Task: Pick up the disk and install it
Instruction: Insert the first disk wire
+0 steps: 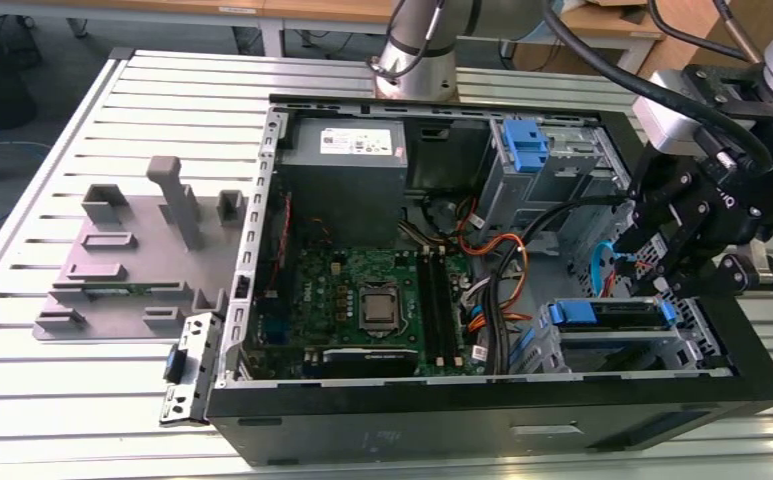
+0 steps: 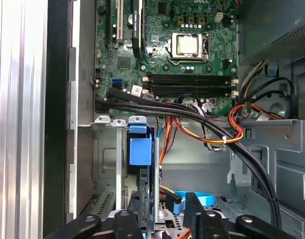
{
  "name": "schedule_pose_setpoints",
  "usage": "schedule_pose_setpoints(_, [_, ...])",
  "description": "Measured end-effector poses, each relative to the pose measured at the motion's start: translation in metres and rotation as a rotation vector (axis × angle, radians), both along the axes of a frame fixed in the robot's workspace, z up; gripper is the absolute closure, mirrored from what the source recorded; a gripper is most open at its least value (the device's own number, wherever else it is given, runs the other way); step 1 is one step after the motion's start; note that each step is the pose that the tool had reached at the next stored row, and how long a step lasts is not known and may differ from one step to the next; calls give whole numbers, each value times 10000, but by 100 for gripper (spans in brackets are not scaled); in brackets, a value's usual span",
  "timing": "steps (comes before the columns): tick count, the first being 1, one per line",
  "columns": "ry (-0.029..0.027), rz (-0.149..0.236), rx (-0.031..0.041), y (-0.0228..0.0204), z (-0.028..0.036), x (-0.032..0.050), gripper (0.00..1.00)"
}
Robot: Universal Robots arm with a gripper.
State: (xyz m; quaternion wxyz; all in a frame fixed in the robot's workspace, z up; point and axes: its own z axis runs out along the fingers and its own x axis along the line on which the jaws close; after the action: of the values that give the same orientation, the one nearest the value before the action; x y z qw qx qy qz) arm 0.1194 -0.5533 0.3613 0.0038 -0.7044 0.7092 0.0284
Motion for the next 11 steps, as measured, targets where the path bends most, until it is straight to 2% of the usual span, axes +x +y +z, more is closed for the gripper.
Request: schedule_pose_setpoints(11, [0, -1, -1, 0, -11, 1, 52])
